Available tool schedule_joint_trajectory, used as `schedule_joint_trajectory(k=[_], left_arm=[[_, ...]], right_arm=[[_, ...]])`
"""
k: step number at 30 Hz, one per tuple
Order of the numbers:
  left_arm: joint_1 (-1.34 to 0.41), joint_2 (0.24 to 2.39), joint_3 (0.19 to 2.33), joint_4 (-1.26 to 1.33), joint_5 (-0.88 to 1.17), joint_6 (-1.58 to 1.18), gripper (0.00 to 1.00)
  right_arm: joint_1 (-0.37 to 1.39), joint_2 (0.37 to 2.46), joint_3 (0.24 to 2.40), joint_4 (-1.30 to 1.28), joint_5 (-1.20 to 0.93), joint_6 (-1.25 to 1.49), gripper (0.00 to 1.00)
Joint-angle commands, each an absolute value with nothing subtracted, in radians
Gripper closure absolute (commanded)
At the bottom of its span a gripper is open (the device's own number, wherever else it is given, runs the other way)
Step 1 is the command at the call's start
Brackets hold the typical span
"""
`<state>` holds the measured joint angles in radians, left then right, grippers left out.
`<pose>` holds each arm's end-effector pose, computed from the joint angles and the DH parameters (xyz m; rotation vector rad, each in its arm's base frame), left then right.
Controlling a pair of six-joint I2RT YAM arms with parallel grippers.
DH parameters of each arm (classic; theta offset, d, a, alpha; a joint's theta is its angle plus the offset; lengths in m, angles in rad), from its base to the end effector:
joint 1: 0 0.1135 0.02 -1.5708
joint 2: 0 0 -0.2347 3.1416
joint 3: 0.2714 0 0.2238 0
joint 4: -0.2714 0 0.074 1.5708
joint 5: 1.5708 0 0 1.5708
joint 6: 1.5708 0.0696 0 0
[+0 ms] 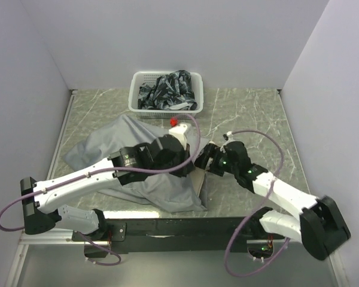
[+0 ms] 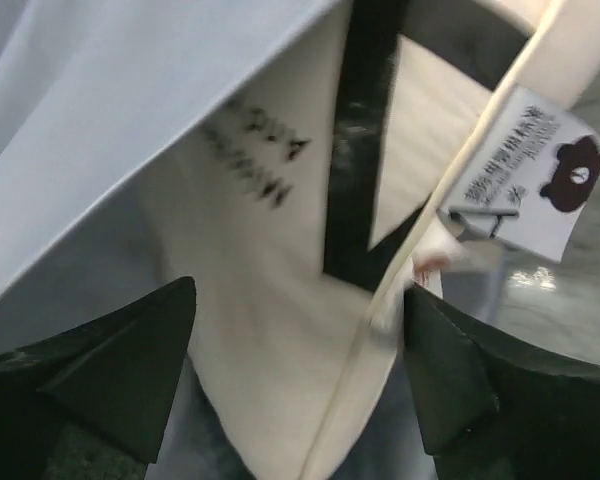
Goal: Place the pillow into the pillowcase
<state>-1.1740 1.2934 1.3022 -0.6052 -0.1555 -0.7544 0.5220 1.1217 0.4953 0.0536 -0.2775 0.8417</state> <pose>0.1216 -0.2623 0.3209 0.3883 2.2819 -0.9040 0.2041 0.1394 0.1708 0.1948 2.3168 1.0476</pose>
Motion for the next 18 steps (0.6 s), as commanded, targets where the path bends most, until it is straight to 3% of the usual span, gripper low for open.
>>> schedule_joint_trajectory(k=[1, 6, 11, 18], left_arm=[[-1.066, 1.311, 1.307, -0.551, -0.108, -0.756, 0.98], [-1.046, 1.486, 1.338, -0.529, -0.08, -0.684, 0.99], [-1.075, 1.652, 1.422, -0.551, -0.009, -0.594, 0.94], [-1.184, 1.646, 1.427, -0.647, 0.064, -0.505, 0.99]], right_arm=[[0.474, 0.904, 0.477, -0.021, -0.155, 0.796, 0.11], [0.417, 0.802, 0.477, -0.158, -0.029, 0.802, 0.11], [0.263, 0.905, 0.459, -0.115, -0.133, 0.764, 0.12], [0.202, 0.986, 0.43, -0.012, -0.242, 0.761, 0.14]])
